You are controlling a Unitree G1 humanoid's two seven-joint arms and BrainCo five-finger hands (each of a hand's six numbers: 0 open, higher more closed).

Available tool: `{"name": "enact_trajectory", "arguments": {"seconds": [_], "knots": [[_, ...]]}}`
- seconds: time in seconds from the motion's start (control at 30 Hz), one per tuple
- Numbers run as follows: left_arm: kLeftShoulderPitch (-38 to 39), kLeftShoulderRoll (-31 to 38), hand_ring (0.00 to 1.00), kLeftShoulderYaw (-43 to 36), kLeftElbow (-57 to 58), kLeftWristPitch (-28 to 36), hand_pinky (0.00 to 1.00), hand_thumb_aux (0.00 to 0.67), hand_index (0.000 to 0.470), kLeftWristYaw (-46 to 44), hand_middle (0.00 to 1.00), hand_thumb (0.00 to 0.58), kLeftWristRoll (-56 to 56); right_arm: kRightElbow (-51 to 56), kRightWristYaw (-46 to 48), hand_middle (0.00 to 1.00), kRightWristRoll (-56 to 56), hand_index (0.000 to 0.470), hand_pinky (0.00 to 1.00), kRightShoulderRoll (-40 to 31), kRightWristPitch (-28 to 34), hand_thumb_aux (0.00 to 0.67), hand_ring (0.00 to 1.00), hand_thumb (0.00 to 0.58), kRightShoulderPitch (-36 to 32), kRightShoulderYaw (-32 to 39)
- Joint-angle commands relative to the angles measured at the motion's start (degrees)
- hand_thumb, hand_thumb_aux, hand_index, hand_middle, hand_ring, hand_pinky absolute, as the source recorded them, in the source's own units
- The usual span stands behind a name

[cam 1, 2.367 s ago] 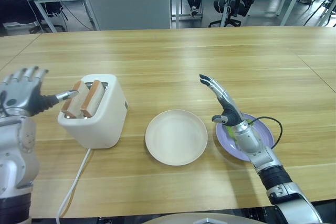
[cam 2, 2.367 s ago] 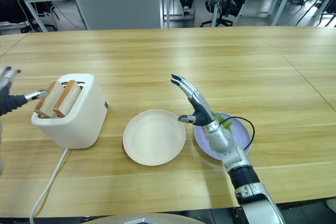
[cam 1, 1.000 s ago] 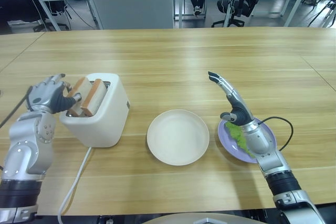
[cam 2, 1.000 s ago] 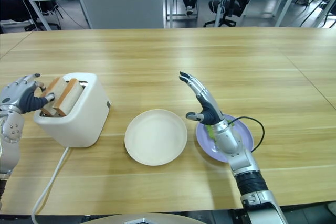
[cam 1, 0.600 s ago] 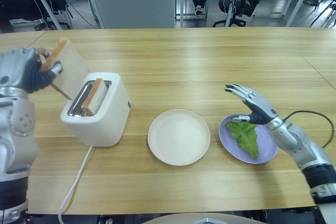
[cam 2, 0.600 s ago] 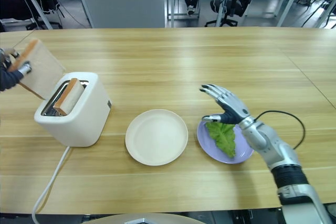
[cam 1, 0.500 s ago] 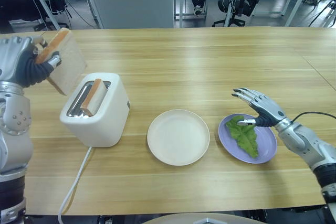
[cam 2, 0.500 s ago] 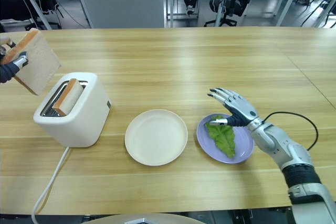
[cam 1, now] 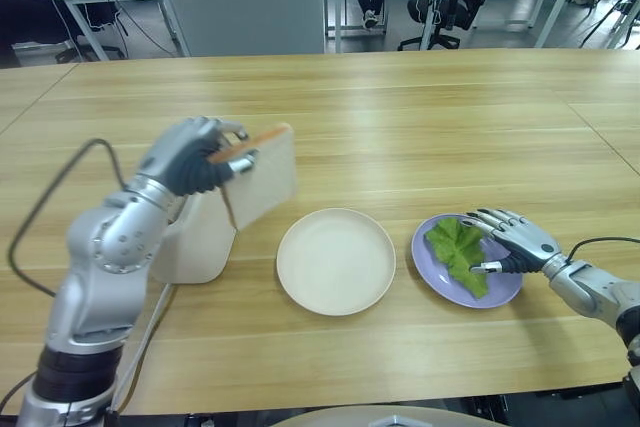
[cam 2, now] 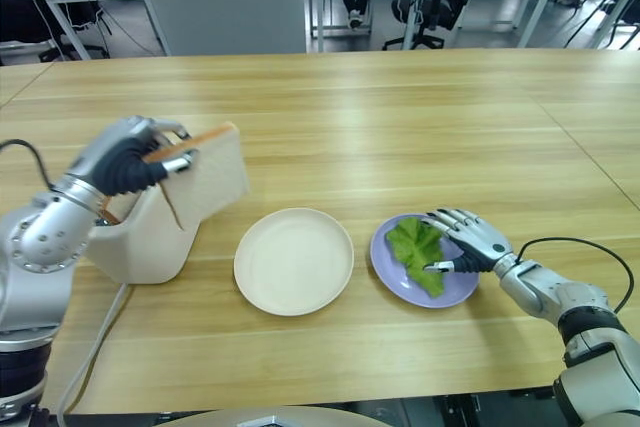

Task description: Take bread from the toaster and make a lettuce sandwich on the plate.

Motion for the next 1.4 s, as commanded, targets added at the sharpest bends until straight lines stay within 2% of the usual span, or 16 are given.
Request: {"name": "enact_trajectory", "arguments": {"seconds": [0.03,0.07,0.1,0.17,0.2,0.23,0.27,0.73,0.77,0.8,0.83,0.9,1.03,1.13,1.17,1.4], "knots": [[0.2,-1.4,1.00,-6.4,4.1,-1.7,1.00,0.670,0.460,-3.4,1.00,0.580,-0.5,4.4,-2.3,0.00,-1.1,0.152,0.00,1.2,0.7,0.221,0.00,0.319,-1.4,3.4],[0.1,-2.0,1.00,-7.7,5.1,-2.0,1.00,0.670,0.460,-3.8,1.00,0.580,-0.6,4.9,-2.6,0.00,-1.0,0.238,0.00,1.2,0.7,0.347,0.00,0.445,-1.6,3.9],[-0.2,-2.6,1.00,-8.9,6.2,-2.4,1.00,0.670,0.460,-4.2,1.00,0.580,-0.6,5.3,-3.1,0.00,-0.9,0.249,0.00,1.3,0.7,0.363,0.00,0.458,-1.9,4.4],[-1.0,-3.5,1.00,-11.9,9.5,-3.8,1.00,0.670,0.460,-4.9,1.00,0.580,0.2,5.7,-4.0,0.00,-0.6,0.355,0.00,1.4,0.6,0.518,0.00,0.550,-2.2,5.1],[-1.3,-4.0,1.00,-13.2,11.3,-4.5,1.00,0.670,0.460,-5.1,1.00,0.580,0.4,5.8,-4.5,0.00,-0.6,0.355,0.00,1.5,0.5,0.518,0.00,0.550,-2.4,5.4],[-1.7,-4.4,1.00,-14.4,13.0,-5.3,1.00,0.670,0.460,-5.2,1.00,0.580,0.8,5.9,-4.9,0.00,-0.5,0.429,0.00,1.6,0.5,0.625,0.00,0.577,-2.7,5.8],[-2.2,-4.8,1.00,-15.8,15.0,-6.1,1.00,0.670,0.460,-5.2,1.00,0.580,1.5,6.0,-5.2,0.00,-0.5,0.460,0.00,1.7,0.4,0.670,0.00,0.580,-2.9,6.1],[-12.6,-10.5,1.00,-28.0,46.4,-20.4,1.00,0.670,0.460,5.6,1.00,0.580,13.2,1.9,-8.9,0.00,1.7,0.460,0.00,-0.1,-3.6,0.670,0.00,0.580,-4.8,6.4],[-13.6,-10.5,1.00,-28.9,48.1,-21.4,1.00,0.602,0.413,7.6,1.00,0.574,15.2,1.1,-9.1,0.00,1.9,0.460,0.00,-0.4,-4.0,0.670,0.00,0.580,-4.9,6.2],[-14.7,-10.3,1.00,-30.0,49.8,-22.3,1.00,0.357,0.245,9.8,1.00,0.454,17.6,0.0,-9.2,0.00,2.2,0.460,0.00,-0.7,-4.4,0.670,0.00,0.580,-5.1,5.9],[-15.7,-10.2,1.00,-30.9,51.2,-23.1,1.00,0.357,0.245,11.9,1.00,0.454,19.6,-1.2,-9.3,0.00,2.6,0.460,0.00,-1.0,-4.8,0.670,0.00,0.580,-5.1,5.6],[-17.2,-10.4,1.00,-32.0,53.0,-24.6,1.00,0.000,0.000,15.7,1.00,0.000,22.3,-3.7,-9.1,0.00,3.3,0.460,0.00,-1.5,-5.5,0.670,0.00,0.580,-5.1,5.0],[-19.5,-9.8,0.96,-34.7,54.2,-27.3,0.96,0.000,0.000,24.4,0.96,0.000,29.3,-9.9,-7.5,0.00,4.8,0.460,0.00,-2.3,-6.5,0.670,0.00,0.580,-4.4,3.4],[-21.2,-9.3,0.09,-36.1,54.2,-28.4,0.09,0.000,0.000,31.9,0.09,0.000,34.3,-15.0,-5.5,0.00,6.2,0.460,0.00,-2.2,-6.8,0.670,0.00,0.580,-3.4,2.1],[-21.5,-9.1,0.00,-36.3,53.8,-28.3,0.00,0.000,0.000,33.5,0.00,0.000,35.5,-16.6,-4.7,0.00,6.6,0.460,0.00,-2.0,-6.8,0.670,0.00,0.580,-3.1,1.7],[-19.1,-4.3,0.00,-31.6,42.1,-23.7,0.00,0.000,0.000,35.2,0.00,0.000,39.3,-27.5,3.3,0.00,10.2,0.460,0.00,2.2,-6.9,0.670,0.00,0.580,-2.0,0.2]]}}
